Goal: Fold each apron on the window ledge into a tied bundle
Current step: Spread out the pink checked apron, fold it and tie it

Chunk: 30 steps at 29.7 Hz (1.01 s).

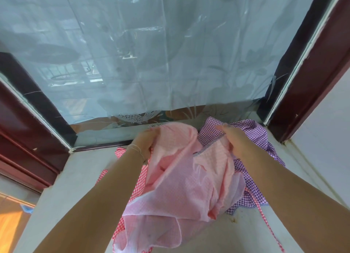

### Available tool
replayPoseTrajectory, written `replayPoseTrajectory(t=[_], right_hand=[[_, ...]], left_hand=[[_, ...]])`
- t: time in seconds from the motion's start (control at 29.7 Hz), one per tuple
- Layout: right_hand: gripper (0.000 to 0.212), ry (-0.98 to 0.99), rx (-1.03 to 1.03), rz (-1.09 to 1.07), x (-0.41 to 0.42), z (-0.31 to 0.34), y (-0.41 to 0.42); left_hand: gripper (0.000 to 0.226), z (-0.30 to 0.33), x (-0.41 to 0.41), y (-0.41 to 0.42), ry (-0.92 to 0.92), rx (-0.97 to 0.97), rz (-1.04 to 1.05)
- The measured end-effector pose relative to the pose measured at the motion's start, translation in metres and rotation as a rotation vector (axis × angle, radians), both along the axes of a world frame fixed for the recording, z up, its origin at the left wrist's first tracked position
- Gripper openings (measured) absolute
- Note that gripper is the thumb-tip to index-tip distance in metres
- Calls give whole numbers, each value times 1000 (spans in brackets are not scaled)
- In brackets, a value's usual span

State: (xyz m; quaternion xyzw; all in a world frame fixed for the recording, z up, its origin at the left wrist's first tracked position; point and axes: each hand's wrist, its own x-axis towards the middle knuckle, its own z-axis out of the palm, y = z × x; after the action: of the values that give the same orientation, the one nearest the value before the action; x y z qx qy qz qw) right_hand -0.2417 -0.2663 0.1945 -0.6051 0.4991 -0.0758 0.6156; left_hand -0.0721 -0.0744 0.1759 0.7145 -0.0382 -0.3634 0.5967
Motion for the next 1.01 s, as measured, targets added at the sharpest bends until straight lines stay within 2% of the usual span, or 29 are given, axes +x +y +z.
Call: replayPoseTrajectory(t=[0.07,0.13,0.24,0.34,0.44,0.57,0.74,0.84,1.01], right_hand=[[33,13,-225,21,-4,12,-6],[37,-142,-112,14,-3,23,-6],[42,-385,151,46,1,35,12],[39,-450,289,151,12,44,36],[38,-485,261,133,13,52,51],[38,-525,238,150,14,52,55],[24,-636,249,388,10,62,60],[28,-570,36,424,12,63,61],[13,-408,-584,449,18,63,65]], left_hand=[[45,16,9,-2,-95,59,90],[41,32,7,-6,-130,28,70],[15,49,-27,-14,-163,-27,-60],[25,58,-62,-20,-238,-80,-115],[18,66,-72,-16,-316,-122,-133],[10,69,-68,-7,-247,-196,-171],[20,72,-63,0,-273,-229,-146],[21,78,-63,2,-305,-201,-130],[31,87,-67,3,-381,-158,-108]])
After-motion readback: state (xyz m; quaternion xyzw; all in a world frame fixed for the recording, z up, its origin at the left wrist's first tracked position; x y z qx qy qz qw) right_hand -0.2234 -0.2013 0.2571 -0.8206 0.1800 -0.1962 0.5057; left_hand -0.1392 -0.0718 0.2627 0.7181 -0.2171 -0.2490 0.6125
